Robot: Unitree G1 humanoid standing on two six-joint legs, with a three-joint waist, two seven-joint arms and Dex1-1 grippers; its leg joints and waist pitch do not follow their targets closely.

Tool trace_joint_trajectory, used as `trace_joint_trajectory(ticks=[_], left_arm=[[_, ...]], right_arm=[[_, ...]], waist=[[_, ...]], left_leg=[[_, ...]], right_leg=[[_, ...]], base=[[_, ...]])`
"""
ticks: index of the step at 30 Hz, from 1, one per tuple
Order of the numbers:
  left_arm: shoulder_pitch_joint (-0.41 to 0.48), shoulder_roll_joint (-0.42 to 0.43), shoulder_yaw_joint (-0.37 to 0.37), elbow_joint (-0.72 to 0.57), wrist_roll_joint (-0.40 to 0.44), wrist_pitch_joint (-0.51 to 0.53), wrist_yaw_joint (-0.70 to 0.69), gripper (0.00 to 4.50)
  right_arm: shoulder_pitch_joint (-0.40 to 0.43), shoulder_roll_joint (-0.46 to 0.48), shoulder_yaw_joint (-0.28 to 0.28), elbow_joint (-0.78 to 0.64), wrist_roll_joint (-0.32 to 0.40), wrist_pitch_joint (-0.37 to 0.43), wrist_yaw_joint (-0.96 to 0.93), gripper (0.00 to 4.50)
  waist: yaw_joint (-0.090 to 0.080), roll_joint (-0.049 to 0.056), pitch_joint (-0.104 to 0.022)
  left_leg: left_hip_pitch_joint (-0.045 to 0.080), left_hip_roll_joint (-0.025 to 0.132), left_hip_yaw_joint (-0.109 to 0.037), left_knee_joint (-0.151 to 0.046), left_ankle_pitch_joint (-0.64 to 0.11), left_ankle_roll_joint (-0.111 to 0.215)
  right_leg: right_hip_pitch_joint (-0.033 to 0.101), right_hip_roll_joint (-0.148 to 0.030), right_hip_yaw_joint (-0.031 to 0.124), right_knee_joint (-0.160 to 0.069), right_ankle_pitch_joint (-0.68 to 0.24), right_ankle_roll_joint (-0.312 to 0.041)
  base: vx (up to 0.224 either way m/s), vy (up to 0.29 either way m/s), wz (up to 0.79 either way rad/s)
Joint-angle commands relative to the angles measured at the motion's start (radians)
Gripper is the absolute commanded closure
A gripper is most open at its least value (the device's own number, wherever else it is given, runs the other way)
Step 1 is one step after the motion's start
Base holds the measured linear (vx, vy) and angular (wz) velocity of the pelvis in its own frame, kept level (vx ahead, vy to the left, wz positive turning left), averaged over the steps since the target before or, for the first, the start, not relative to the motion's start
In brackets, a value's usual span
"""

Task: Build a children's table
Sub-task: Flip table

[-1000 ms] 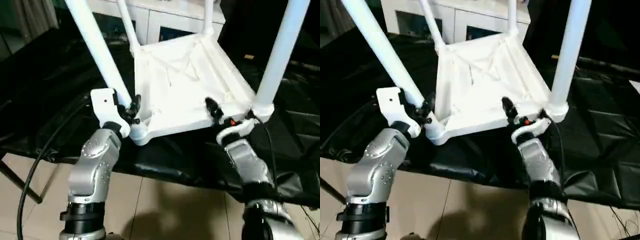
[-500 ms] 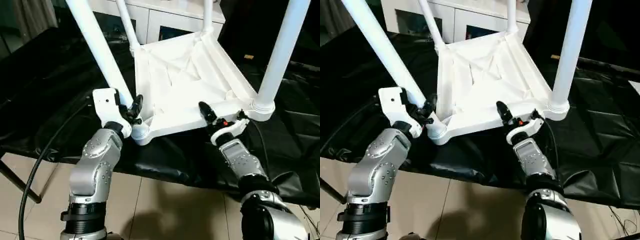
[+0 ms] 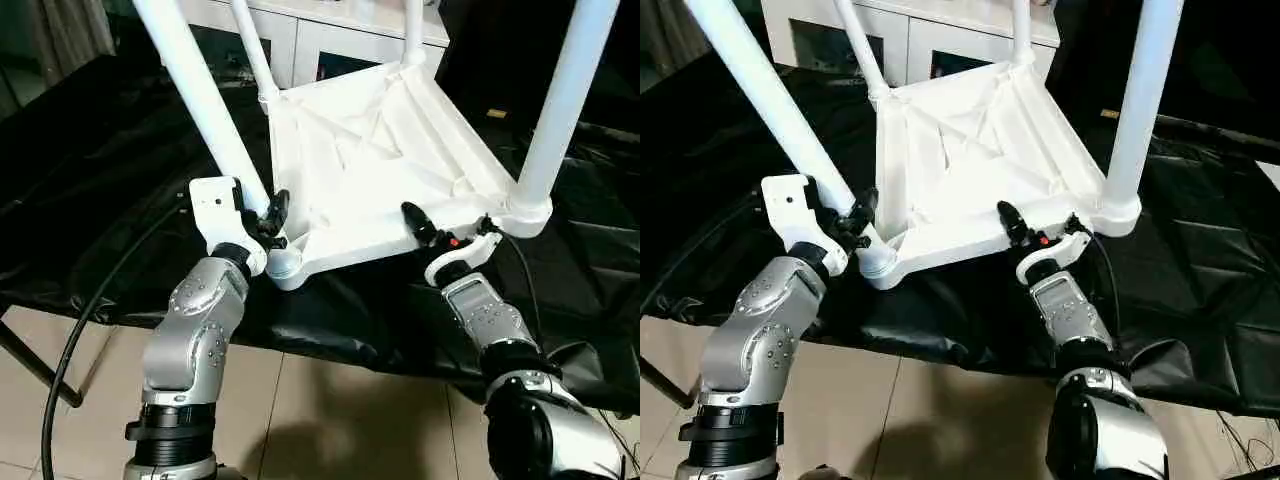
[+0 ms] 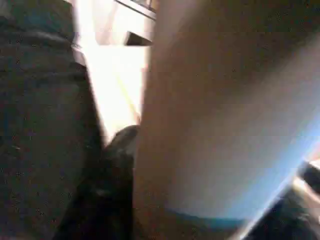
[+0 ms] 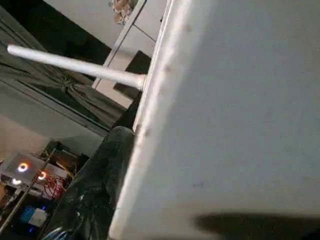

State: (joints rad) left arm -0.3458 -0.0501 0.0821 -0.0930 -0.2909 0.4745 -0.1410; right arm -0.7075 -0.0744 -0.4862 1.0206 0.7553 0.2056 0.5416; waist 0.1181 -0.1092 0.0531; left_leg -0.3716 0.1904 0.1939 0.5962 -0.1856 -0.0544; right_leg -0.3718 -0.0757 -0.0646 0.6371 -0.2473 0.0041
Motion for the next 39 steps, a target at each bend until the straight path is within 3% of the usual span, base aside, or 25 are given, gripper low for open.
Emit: trace_joint_trajectory(ticks=[1,5,6,9,13,19,22,23,25,26,29,31,33,34,36,39], left_arm=[[-0.004,-0.017,-0.027,0.008,-0.037,0.017,-0.032,1.58],[-0.008,-0.013,0.012,0.015,-0.051,0.004,-0.027,1.40],[-0.006,-0.008,0.035,0.019,-0.052,-0.009,-0.016,1.40],[0.012,0.021,0.123,0.021,-0.082,-0.035,-0.001,1.11],[0.033,0.075,0.183,0.018,-0.116,-0.024,-0.018,0.94],[0.055,0.143,0.171,0.017,-0.081,-0.015,-0.061,0.47],[0.070,0.216,0.114,0.016,-0.034,-0.001,-0.103,0.38],[0.086,0.286,0.065,0.013,-0.015,0.005,-0.155,0.38],[0.100,0.321,0.049,0.006,-0.015,0.001,-0.196,0.38],[0.123,0.356,0.047,-0.005,-0.026,-0.005,-0.245,0.38],[0.126,0.328,0.111,-0.006,-0.088,0.003,-0.231,0.38],[0.113,0.293,0.153,-0.004,-0.147,0.033,-0.198,0.38],[0.107,0.267,0.181,0.003,-0.229,0.075,-0.170,0.38],[0.108,0.268,0.180,0.003,-0.232,0.077,-0.172,0.19],[0.141,0.320,0.113,-0.031,-0.236,0.088,-0.285,0.01],[0.165,0.354,0.073,-0.067,-0.249,0.104,-0.374,0.00]], right_arm=[[-0.026,-0.028,-0.002,0.001,-0.024,-0.028,-0.023,2.36],[-0.043,-0.052,-0.014,0.011,-0.042,-0.065,-0.039,2.39],[-0.046,-0.062,-0.018,0.012,-0.045,-0.075,-0.046,2.39],[-0.045,-0.103,-0.029,-0.003,-0.047,-0.071,-0.054,2.39],[-0.031,-0.153,-0.048,-0.021,-0.048,-0.068,-0.058,2.41],[-0.010,-0.187,-0.049,-0.047,-0.065,-0.075,-0.062,2.41],[0.002,-0.206,-0.048,-0.076,-0.074,-0.073,-0.065,2.41],[0.017,-0.228,-0.033,-0.107,-0.092,-0.060,-0.068,2.41],[0.029,-0.242,-0.023,-0.129,-0.105,-0.047,-0.070,2.41],[0.048,-0.261,-0.020,-0.165,-0.112,-0.029,-0.077,2.41],[0.063,-0.275,-0.042,-0.196,-0.093,-0.013,-0.093,2.41],[0.072,-0.278,-0.041,-0.212,-0.095,-0.007,-0.094,2.41],[0.088,-0.277,-0.039,-0.244,-0.091,0.005,-0.107,2.42],[0.089,-0.276,-0.039,-0.245,-0.091,0.006,-0.108,2.42],[0.100,-0.276,-0.034,-0.275,-0.086,0.020,-0.119,2.43],[0.106,-0.280,-0.029,-0.293,-0.086,0.028,-0.122,2.43]], waist=[[0.002,-0.006,-0.069],[0.005,-0.009,-0.073],[0.005,-0.004,-0.069],[0.006,-0.004,-0.066],[0.008,-0.002,-0.065],[0.008,-0.001,-0.068],[0.012,0.004,-0.067],[0.014,0.003,-0.066],[0.019,0.006,-0.066],[0.022,0.009,-0.064],[0.037,0.016,-0.062],[0.046,0.015,-0.059],[0.040,0.021,-0.058],[0.037,0.018,-0.058],[0.025,0.010,-0.059],[0.010,0.005,-0.060]], left_leg=[[0.017,0.050,-0.016,-0.052,0.047,0.076],[0.008,0.046,-0.013,-0.040,0.109,0.116],[0.008,0.047,-0.012,-0.043,0.074,0.113],[0.012,0.050,-0.012,-0.049,0.003,0.078],[0.015,0.051,-0.012,-0.053,-0.028,0.046],[0.013,0.049,-0.012,-0.052,-0.003,0.042],[0.017,0.048,-0.012,-0.053,-0.005,0.041],[0.017,0.048,-0.011,-0.054,-0.008,0.037],[0.019,0.047,-0.011,-0.055,-0.006,0.029],[0.023,0.047,-0.010,-0.057,-0.021,0.018],[0.044,0.046,0.003,-0.056,-0.086,-0.009],[0.041,0.045,0.004,-0.058,-0.117,-0.026],[0.029,0.046,-0.005,-0.068,-0.185,-0.063],[0.027,0.045,-0.006,-0.069,-0.199,-0.070],[0.017,0.043,-0.011,-0.073,-0.221,-0.068],[0.008,0.042,-0.010,-0.070,-0.179,-0.048]], right_leg=[[0.041,-0.074,0.047,-0.048,0.150,-0.243],[0.036,-0.070,0.047,-0.037,0.249,-0.258],[0.034,-0.071,0.047,-0.042,0.204,-0.258],[0.031,-0.071,0.046,-0.051,0.102,-0.238],[0.028,-0.070,0.046,-0.054,0.064,-0.214],[0.030,-0.070,0.047,-0.049,0.109,-0.203],[0.027,-0.067,0.047,-0.050,0.102,-0.196],[0.027,-0.067,0.047,-0.050,0.096,-0.194],[0.026,-0.065,0.047,-0.051,0.088,-0.184],[0.023,-0.064,0.047,-0.054,0.072,-0.180],[0.010,-0.055,0.052,-0.062,0.057,-0.171],[0.009,-0.055,0.054,-0.063,0.042,-0.175],[0.013,-0.060,0.054,-0.068,-0.051,-0.161],[0.014,-0.060,0.054,-0.070,-0.072,-0.154],[0.016,-0.064,0.056,-0.078,-0.146,-0.119],[0.017,-0.063,0.058,-0.077,-0.136,-0.104]], base=[[0.000,0.000,0.00],[0.000,0.000,0.00],[0.000,0.000,0.00],[0.000,0.000,0.00],[0.000,0.000,0.00],[0.000,0.000,0.00],[0.000,0.000,0.00],[0.000,0.000,0.00],[0.000,0.000,0.00],[0.000,0.000,0.00],[-0.005,0.003,0.07],[-0.007,0.004,0.10],[0.000,0.000,0.00],[0.000,0.000,0.00],[0.000,0.000,0.00],[0.000,0.000,0.00]])
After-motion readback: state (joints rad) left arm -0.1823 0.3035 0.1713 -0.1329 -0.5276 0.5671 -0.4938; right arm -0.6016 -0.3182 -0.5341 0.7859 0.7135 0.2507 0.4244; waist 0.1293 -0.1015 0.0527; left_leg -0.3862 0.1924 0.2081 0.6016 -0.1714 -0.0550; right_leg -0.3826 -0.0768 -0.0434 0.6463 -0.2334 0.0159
